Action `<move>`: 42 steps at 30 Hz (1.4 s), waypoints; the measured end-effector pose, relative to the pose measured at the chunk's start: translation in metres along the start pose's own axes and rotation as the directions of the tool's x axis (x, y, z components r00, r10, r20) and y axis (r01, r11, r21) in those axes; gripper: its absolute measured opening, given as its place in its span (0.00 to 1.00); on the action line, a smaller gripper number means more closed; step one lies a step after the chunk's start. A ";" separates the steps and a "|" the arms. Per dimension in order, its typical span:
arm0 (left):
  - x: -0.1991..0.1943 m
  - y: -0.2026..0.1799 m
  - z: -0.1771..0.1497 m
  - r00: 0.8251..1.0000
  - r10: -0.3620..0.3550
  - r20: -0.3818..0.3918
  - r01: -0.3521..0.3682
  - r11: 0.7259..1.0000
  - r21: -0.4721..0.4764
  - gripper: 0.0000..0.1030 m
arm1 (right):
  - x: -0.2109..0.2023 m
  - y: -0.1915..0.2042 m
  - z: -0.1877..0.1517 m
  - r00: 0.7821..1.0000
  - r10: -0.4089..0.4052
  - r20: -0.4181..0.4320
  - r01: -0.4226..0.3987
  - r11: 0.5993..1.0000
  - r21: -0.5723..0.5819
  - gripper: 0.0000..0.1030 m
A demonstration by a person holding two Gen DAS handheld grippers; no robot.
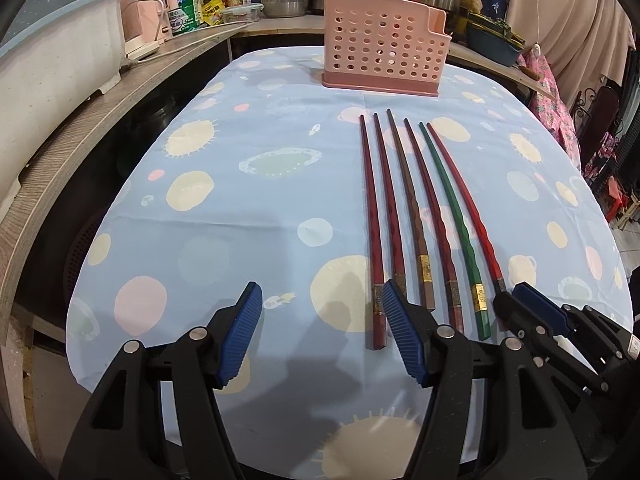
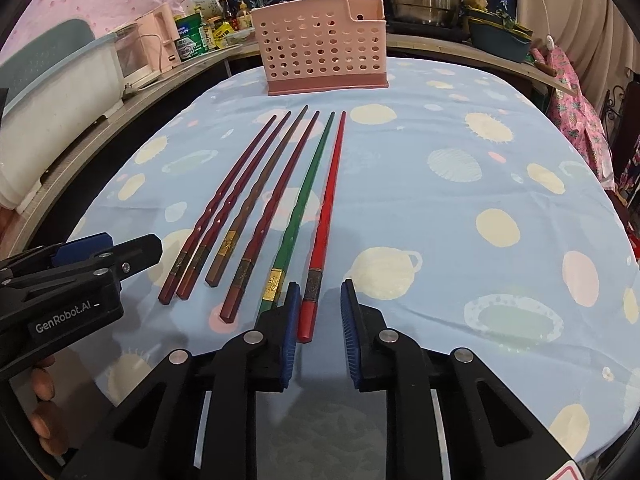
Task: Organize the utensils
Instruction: 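Lower the right tool onto the end red chopstick and close it, then close the left tool on the end dark red chopstick while the right tool holds the red one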
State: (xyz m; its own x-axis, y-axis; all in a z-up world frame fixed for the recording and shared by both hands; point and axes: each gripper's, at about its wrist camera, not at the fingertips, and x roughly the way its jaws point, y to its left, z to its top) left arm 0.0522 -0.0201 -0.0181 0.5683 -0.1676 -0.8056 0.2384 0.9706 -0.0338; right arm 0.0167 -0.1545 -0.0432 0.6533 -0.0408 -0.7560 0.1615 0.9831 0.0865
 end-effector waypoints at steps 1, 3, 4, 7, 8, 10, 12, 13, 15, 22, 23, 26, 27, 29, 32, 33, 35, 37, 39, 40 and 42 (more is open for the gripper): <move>0.000 0.000 0.000 1.000 -0.002 -0.002 0.002 1.000 0.001 0.58 | 0.000 -0.002 0.000 1.000 -0.004 0.000 0.004 1.000 0.001 0.10; 0.000 -0.002 -0.001 1.000 -0.008 -0.005 0.008 1.000 0.002 0.58 | 0.000 -0.005 0.000 1.000 -0.008 0.001 0.008 1.000 0.009 0.07; 0.000 -0.002 -0.001 1.000 -0.011 -0.006 0.011 1.000 0.004 0.58 | 0.000 -0.008 0.000 1.000 -0.006 0.002 0.006 1.000 0.015 0.07; -0.001 -0.005 -0.002 1.000 -0.016 -0.007 0.016 1.000 0.011 0.61 | -0.001 -0.011 -0.001 1.000 -0.011 0.004 0.010 1.000 0.019 0.07; -0.001 -0.005 -0.003 1.000 -0.017 -0.008 0.017 1.000 0.013 0.61 | -0.001 -0.011 -0.001 1.000 -0.011 0.005 0.011 1.000 0.020 0.07; 0.000 -0.008 -0.004 1.000 -0.019 -0.011 0.019 1.000 0.018 0.61 | -0.001 -0.012 -0.001 1.000 -0.012 0.006 0.012 1.000 0.022 0.07; 0.003 -0.009 -0.004 1.000 -0.014 -0.017 0.015 1.000 0.021 0.61 | -0.002 -0.013 -0.002 1.000 -0.008 0.007 0.008 1.000 0.027 0.07; 0.004 -0.009 -0.005 1.000 -0.010 -0.023 0.010 1.000 0.020 0.61 | -0.002 -0.013 -0.002 1.000 -0.007 0.007 0.007 1.000 0.028 0.07; 0.007 -0.008 -0.005 1.000 -0.006 -0.030 0.007 1.000 0.018 0.60 | -0.002 -0.014 -0.003 1.000 -0.006 0.008 0.006 1.000 0.028 0.07; 0.013 -0.007 -0.006 0.999 0.008 -0.044 -0.007 1.000 0.016 0.60 | -0.002 -0.014 -0.003 1.000 -0.006 0.008 0.006 1.000 0.029 0.07; 0.015 -0.007 -0.007 0.999 0.009 -0.048 -0.009 1.000 0.016 0.60 | -0.002 -0.014 -0.003 1.000 -0.006 0.008 0.006 1.000 0.029 0.07; 0.020 -0.006 -0.008 0.998 0.011 -0.062 -0.011 1.000 0.011 0.60 | -0.002 -0.014 -0.003 1.000 -0.006 0.008 0.006 1.000 0.029 0.07; 0.020 -0.006 -0.008 0.998 0.015 -0.059 -0.014 1.000 0.011 0.60 | -0.002 -0.014 -0.003 1.000 -0.006 0.008 0.006 1.000 0.029 0.07; 0.021 -0.007 -0.008 0.998 0.017 -0.055 -0.017 1.000 0.013 0.60 | -0.002 -0.014 -0.003 1.000 -0.006 0.009 0.006 1.000 0.029 0.07; 0.022 -0.006 -0.007 0.999 0.022 -0.050 -0.021 1.000 0.012 0.59 | -0.002 -0.014 -0.003 1.000 -0.007 0.009 0.007 1.000 0.028 0.07; 0.021 -0.006 -0.007 0.999 0.024 -0.048 -0.023 1.000 0.011 0.57 | -0.002 -0.014 -0.003 1.000 -0.007 0.009 0.007 1.000 0.027 0.07; 0.021 -0.005 -0.007 0.999 0.025 -0.046 -0.024 1.000 0.010 0.54 | -0.002 -0.013 -0.003 1.000 -0.008 0.009 0.008 1.000 0.027 0.07; 0.021 -0.004 -0.006 0.999 0.025 -0.044 -0.024 1.000 0.008 0.48 | -0.002 -0.013 -0.003 1.000 -0.008 0.009 0.008 1.000 0.027 0.07; 0.020 -0.002 -0.005 0.999 0.023 -0.043 -0.023 1.000 0.005 0.39 | -0.002 -0.013 -0.003 1.000 -0.008 0.009 0.008 1.000 0.027 0.07; 0.020 -0.001 -0.005 0.999 0.024 -0.042 -0.023 1.000 0.002 0.35 | -0.002 -0.013 -0.003 1.000 -0.008 0.009 0.008 1.000 0.027 0.07; 0.020 0.001 -0.004 0.999 0.022 -0.044 -0.023 1.000 -0.004 0.29 | -0.002 -0.014 -0.003 1.000 -0.009 0.009 0.009 1.000 0.026 0.07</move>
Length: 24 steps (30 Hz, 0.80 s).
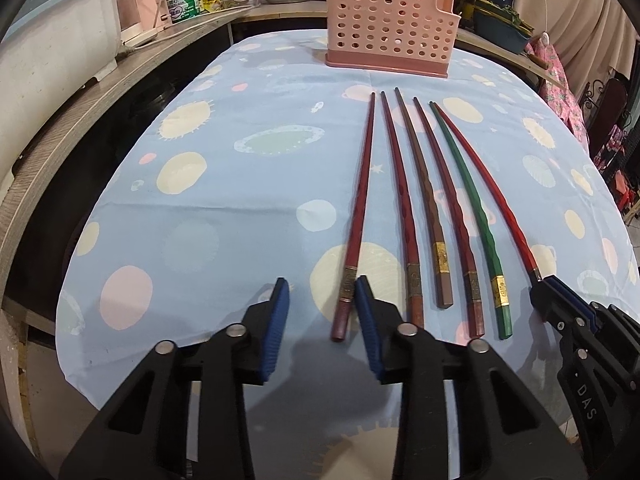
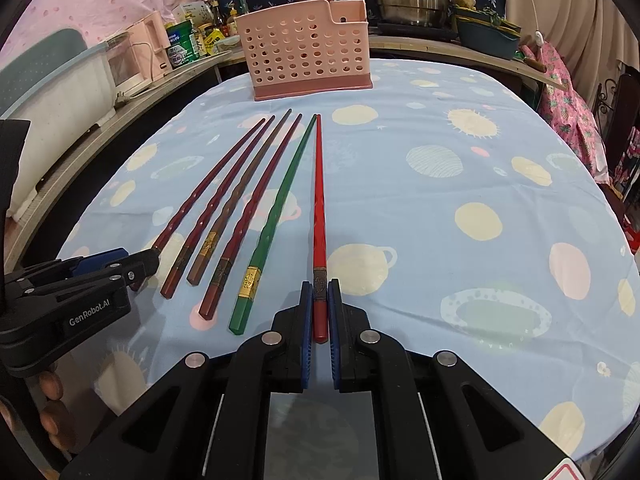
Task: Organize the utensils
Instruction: 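Close the left tool on the end dark red chopstick while the right tool holds the red one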
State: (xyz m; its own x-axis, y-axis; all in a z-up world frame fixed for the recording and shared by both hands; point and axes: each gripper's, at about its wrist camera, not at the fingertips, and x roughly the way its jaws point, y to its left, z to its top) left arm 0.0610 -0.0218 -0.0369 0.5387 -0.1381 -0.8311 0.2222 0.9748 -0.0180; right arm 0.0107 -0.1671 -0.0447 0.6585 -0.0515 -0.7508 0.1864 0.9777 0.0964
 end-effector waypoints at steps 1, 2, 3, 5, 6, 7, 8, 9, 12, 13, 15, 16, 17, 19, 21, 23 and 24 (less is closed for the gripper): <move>0.000 0.001 0.000 1.000 0.001 -0.001 -0.001 1.000 -0.003 0.27 | 0.000 0.000 0.000 1.000 0.000 0.000 0.000 1.000 0.000 0.07; 0.000 0.001 0.001 1.000 0.004 0.000 -0.004 1.000 -0.003 0.22 | 0.000 0.000 0.000 1.000 0.000 0.000 0.000 1.000 0.000 0.07; 0.000 0.002 0.001 1.000 0.006 0.000 -0.006 1.000 -0.003 0.18 | 0.000 0.000 0.000 1.000 0.000 0.000 0.000 1.000 0.000 0.07; 0.000 0.003 0.001 1.000 0.005 -0.002 -0.005 1.000 -0.005 0.14 | 0.000 0.000 0.000 1.000 0.000 0.000 0.000 1.000 0.000 0.07; 0.000 0.003 0.001 1.000 0.005 -0.003 -0.005 1.000 -0.006 0.12 | 0.000 0.000 0.000 1.000 0.000 0.000 0.000 1.000 0.000 0.07; 0.000 0.003 0.001 1.000 0.004 -0.003 -0.004 1.000 -0.007 0.12 | 0.000 0.000 0.000 1.000 -0.001 -0.001 0.001 1.000 -0.001 0.07; 0.000 0.003 0.002 1.000 0.003 -0.004 -0.003 1.000 -0.008 0.12 | 0.000 0.000 0.000 1.000 -0.001 0.000 0.001 1.000 -0.001 0.07; 0.000 0.003 0.001 1.000 0.004 -0.003 -0.004 1.000 -0.007 0.12 | 0.000 0.000 0.000 1.000 -0.001 0.000 0.001 1.000 -0.001 0.07; 0.000 0.004 0.001 1.000 0.003 -0.003 -0.003 1.000 -0.007 0.11 | 0.000 0.001 0.000 1.000 -0.001 0.000 0.001 1.000 -0.001 0.07; 0.000 0.004 0.002 1.000 0.003 -0.004 -0.003 1.000 -0.007 0.10 | 0.000 0.001 0.000 1.000 -0.001 0.000 0.001 1.000 -0.001 0.07; 0.000 0.004 0.002 1.000 0.001 -0.006 -0.001 1.000 -0.011 0.09 | 0.000 0.001 0.000 1.000 -0.001 0.000 0.001 1.000 -0.001 0.07; 0.000 0.005 0.002 1.000 -0.001 -0.008 0.001 1.000 -0.014 0.09 | 0.000 0.000 0.000 1.000 -0.001 -0.001 0.001 1.000 -0.001 0.07; 0.000 0.006 0.002 1.000 -0.004 -0.009 0.004 1.000 -0.018 0.09 | 0.000 0.001 0.000 1.000 -0.001 -0.001 0.001 1.000 -0.001 0.07; 0.001 0.007 0.003 1.000 -0.008 -0.013 0.008 1.000 -0.024 0.08 | 0.000 0.001 0.001 1.000 -0.002 -0.003 0.002 1.000 -0.002 0.07; 0.001 0.008 0.003 1.000 -0.011 -0.016 0.010 1.000 -0.028 0.07 | -0.001 0.001 0.000 1.000 -0.003 -0.004 0.003 1.000 -0.004 0.07; 0.000 0.008 0.003 1.000 -0.014 -0.019 0.013 0.999 -0.031 0.07 | -0.001 0.001 0.001 1.000 -0.002 -0.006 0.002 1.000 -0.003 0.07; 0.000 0.009 0.003 1.000 -0.015 -0.021 0.015 0.999 -0.032 0.07 | -0.002 0.001 0.001 1.000 -0.001 -0.006 0.001 1.000 -0.002 0.07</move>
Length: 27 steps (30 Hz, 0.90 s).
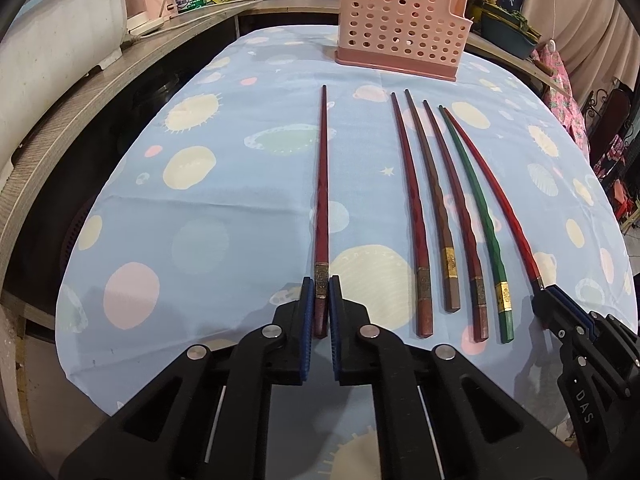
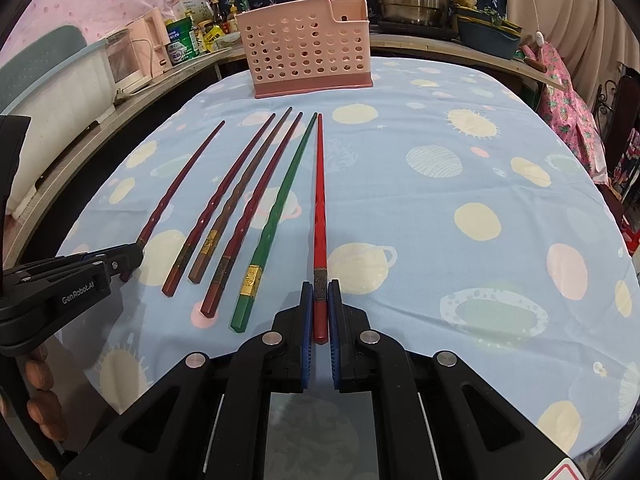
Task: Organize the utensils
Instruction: 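Close the left tool on the end dark red chopstick while the right tool holds the red one, then lift both chopsticks with both tools and lower them into the pink holder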
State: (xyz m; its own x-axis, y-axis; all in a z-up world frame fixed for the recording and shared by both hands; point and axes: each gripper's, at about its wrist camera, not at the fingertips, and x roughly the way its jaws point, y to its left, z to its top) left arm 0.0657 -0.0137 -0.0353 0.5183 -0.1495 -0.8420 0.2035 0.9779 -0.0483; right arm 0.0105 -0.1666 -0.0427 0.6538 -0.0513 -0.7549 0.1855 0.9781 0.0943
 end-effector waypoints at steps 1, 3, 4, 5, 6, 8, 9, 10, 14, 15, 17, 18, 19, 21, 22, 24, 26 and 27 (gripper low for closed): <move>0.000 0.000 0.000 1.000 -0.001 -0.001 0.001 1.000 -0.002 0.07 | 0.000 0.000 0.000 1.000 0.000 0.001 0.000 1.000 0.001 0.07; -0.002 0.002 0.001 1.000 -0.005 -0.003 0.005 1.000 -0.007 0.07 | -0.002 0.000 0.002 1.000 -0.001 0.006 0.001 1.000 0.001 0.07; -0.003 0.002 0.002 1.000 -0.006 -0.002 0.005 1.000 -0.009 0.07 | -0.004 -0.001 0.003 1.000 -0.001 0.010 0.001 1.000 0.002 0.07; -0.004 0.003 0.003 1.000 -0.006 0.000 0.006 1.000 -0.011 0.07 | -0.005 -0.001 0.004 1.000 0.001 0.013 -0.001 1.000 0.003 0.07; -0.007 0.003 0.004 1.000 -0.009 0.005 0.009 1.000 -0.014 0.07 | -0.008 -0.001 0.006 1.000 0.001 0.017 -0.002 1.000 0.004 0.07; -0.012 0.005 0.007 1.000 -0.011 0.017 0.012 1.000 -0.019 0.07 | -0.013 -0.002 0.010 1.000 0.001 0.031 -0.001 1.000 0.006 0.07; -0.015 0.006 0.009 1.000 -0.015 0.025 0.015 1.000 -0.022 0.07 | -0.015 -0.003 0.013 0.999 0.002 0.038 -0.002 1.000 0.009 0.07; -0.018 0.007 0.011 0.999 -0.017 0.031 0.018 1.000 -0.025 0.07 | -0.018 -0.005 0.016 0.999 0.005 0.045 -0.005 1.000 0.014 0.07; -0.031 0.012 0.022 0.998 -0.030 0.063 0.032 0.999 -0.038 0.07 | -0.031 -0.010 0.029 0.997 0.014 0.079 -0.016 0.999 0.030 0.07; -0.034 0.013 0.025 0.997 -0.033 0.071 0.036 0.999 -0.041 0.07 | -0.035 -0.011 0.033 0.996 0.014 0.088 -0.017 0.999 0.033 0.07; -0.042 0.014 0.032 0.995 -0.038 0.092 0.043 0.998 -0.049 0.07 | -0.042 -0.014 0.043 0.994 0.013 0.113 -0.017 0.999 0.039 0.07; -0.045 0.015 0.036 0.994 -0.039 0.102 0.044 0.998 -0.051 0.07 | -0.046 -0.016 0.049 0.992 0.012 0.127 -0.017 0.999 0.042 0.07; -0.049 0.017 0.041 0.993 -0.040 0.113 0.047 0.997 -0.054 0.07 | -0.050 -0.018 0.054 0.990 0.010 0.141 -0.017 0.999 0.044 0.07; -0.056 0.018 0.050 0.990 -0.042 0.138 0.050 0.997 -0.059 0.07 | -0.057 -0.021 0.065 0.986 0.007 0.169 -0.016 0.999 0.047 0.07; -0.060 0.020 0.056 0.988 -0.041 0.151 0.051 0.997 -0.062 0.07 | -0.061 -0.023 0.071 0.983 0.006 0.183 -0.015 0.999 0.050 0.07; -0.067 0.022 0.068 0.984 -0.039 0.176 0.052 0.996 -0.067 0.07 | -0.067 -0.028 0.084 0.978 0.007 0.207 -0.019 0.998 0.059 0.07; -0.073 0.023 0.078 0.979 -0.041 0.198 0.056 0.996 -0.071 0.07 | -0.072 -0.033 0.096 0.973 0.009 0.231 -0.026 0.997 0.071 0.07; -0.077 0.024 0.084 0.976 -0.040 0.213 0.057 0.996 -0.073 0.07 | -0.074 -0.035 0.103 0.970 0.009 0.243 -0.029 0.997 0.075 0.07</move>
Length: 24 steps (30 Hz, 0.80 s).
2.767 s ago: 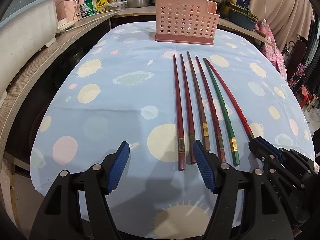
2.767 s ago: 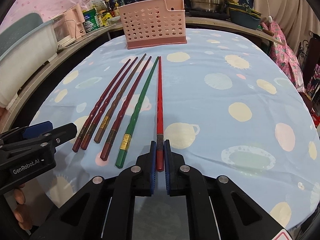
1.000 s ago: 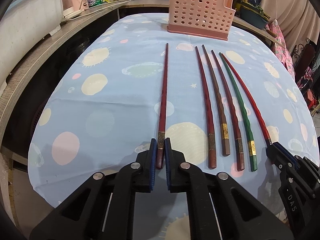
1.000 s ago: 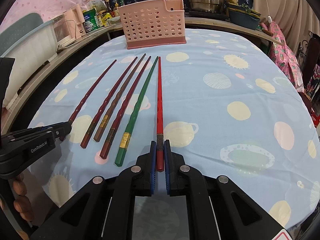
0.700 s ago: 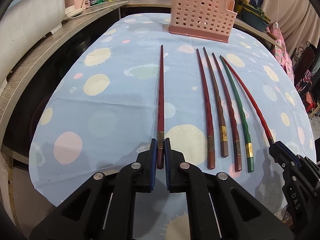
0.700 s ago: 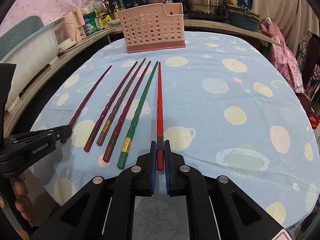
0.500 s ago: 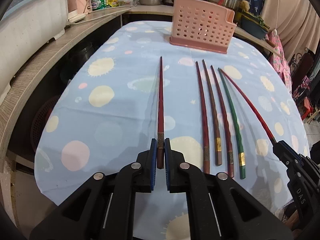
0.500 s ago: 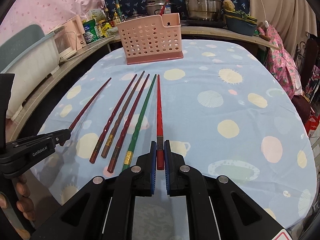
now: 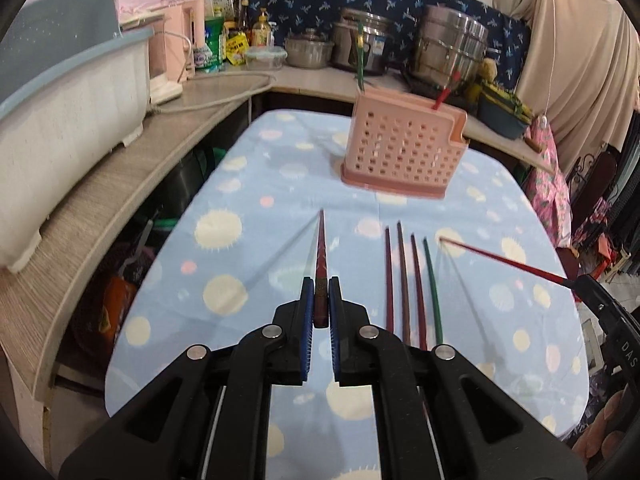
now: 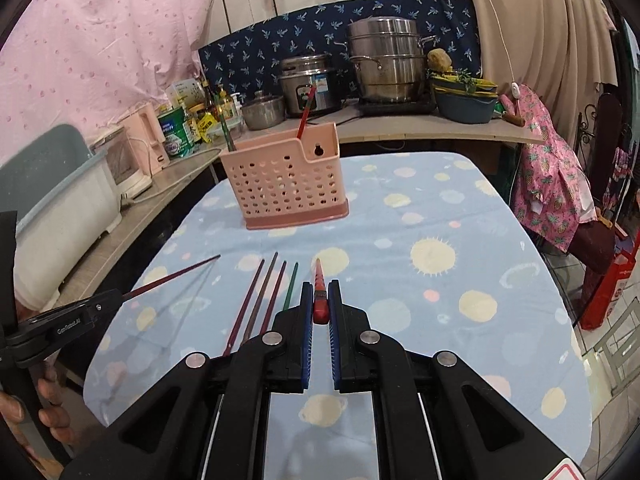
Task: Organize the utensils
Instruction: 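Lift both chopsticks with both tools and lower them into the pink holder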
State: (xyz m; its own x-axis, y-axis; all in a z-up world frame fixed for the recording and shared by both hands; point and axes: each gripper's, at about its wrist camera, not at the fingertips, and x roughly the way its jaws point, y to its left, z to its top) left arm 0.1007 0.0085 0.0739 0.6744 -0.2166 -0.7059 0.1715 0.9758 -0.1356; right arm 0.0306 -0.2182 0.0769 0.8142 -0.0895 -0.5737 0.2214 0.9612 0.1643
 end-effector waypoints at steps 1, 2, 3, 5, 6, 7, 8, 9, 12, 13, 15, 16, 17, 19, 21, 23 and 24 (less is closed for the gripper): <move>-0.002 0.000 0.006 1.000 -0.001 0.014 0.001 1.000 -0.002 0.07 | 0.000 -0.001 0.006 1.000 0.001 0.010 -0.001 1.000 0.003 0.07; -0.004 0.000 0.014 1.000 -0.002 0.028 0.003 1.000 -0.004 0.07 | -0.001 -0.003 0.013 1.000 0.000 0.022 0.000 1.000 0.005 0.07; -0.006 0.000 0.019 0.999 -0.004 0.037 0.004 1.000 -0.005 0.07 | -0.001 -0.003 0.019 0.999 0.000 0.032 -0.001 1.000 0.008 0.07; -0.008 -0.001 0.033 0.998 -0.008 0.056 0.008 1.000 -0.011 0.07 | 0.000 -0.005 0.030 0.999 0.002 0.048 -0.003 1.000 0.013 0.07; -0.008 0.000 0.038 0.998 -0.011 0.062 0.011 1.000 -0.014 0.07 | 0.000 -0.006 0.036 0.998 0.004 0.055 -0.005 1.000 0.017 0.07; -0.009 -0.001 0.044 0.998 -0.014 0.068 0.015 1.000 -0.017 0.07 | 0.001 -0.007 0.041 0.998 0.008 0.060 -0.009 1.000 0.021 0.07; -0.009 -0.001 0.051 0.997 -0.017 0.075 0.019 1.000 -0.020 0.07 | 0.002 -0.009 0.047 0.998 0.012 0.065 -0.014 1.000 0.025 0.07; -0.009 -0.001 0.057 0.997 -0.020 0.078 0.022 1.000 -0.021 0.07 | 0.003 -0.009 0.052 0.998 0.015 0.069 -0.017 0.999 0.028 0.07; -0.008 -0.003 0.075 0.995 -0.030 0.091 0.033 0.999 -0.022 0.07 | 0.006 -0.011 0.068 0.997 0.021 0.079 -0.024 0.999 0.034 0.07; -0.009 -0.004 0.081 0.995 -0.032 0.095 0.034 0.999 -0.022 0.07 | 0.008 -0.012 0.073 0.996 0.026 0.080 -0.029 0.999 0.037 0.07; -0.009 -0.006 0.093 0.993 -0.045 0.105 0.048 0.999 -0.022 0.07 | 0.012 -0.012 0.084 0.996 0.039 0.081 -0.042 0.998 0.044 0.07; -0.009 -0.007 0.101 0.993 -0.048 0.112 0.050 0.998 -0.022 0.07 | 0.015 -0.013 0.089 0.996 0.044 0.081 -0.048 0.998 0.047 0.07; -0.009 -0.009 0.105 0.992 -0.047 0.116 0.049 0.999 -0.021 0.07 | 0.017 -0.013 0.094 0.995 0.050 0.082 -0.055 0.997 0.050 0.07; -0.008 -0.012 0.118 0.991 -0.043 0.130 0.045 0.999 -0.016 0.07 | 0.019 -0.013 0.105 0.994 0.061 0.089 -0.066 0.996 0.055 0.07; -0.009 -0.016 0.131 0.989 -0.040 0.145 0.042 0.999 -0.009 0.07 | 0.020 -0.012 0.116 0.992 0.074 0.103 -0.080 0.995 0.058 0.07; -0.009 -0.020 0.146 0.986 -0.035 0.161 0.037 0.999 -0.005 0.07 | 0.020 -0.011 0.130 0.989 0.083 0.123 -0.091 0.994 0.057 0.07; -0.010 -0.021 0.152 0.985 -0.038 0.166 0.039 0.999 -0.005 0.07 | 0.019 -0.009 0.137 0.987 0.089 0.132 -0.097 0.994 0.056 0.07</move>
State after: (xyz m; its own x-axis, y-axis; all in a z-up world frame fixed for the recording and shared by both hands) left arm 0.1989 -0.0141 0.1895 0.7773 -0.2554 -0.5750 0.1942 0.9667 -0.1669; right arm 0.1177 -0.2645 0.1738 0.8943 -0.0370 -0.4459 0.1709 0.9492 0.2641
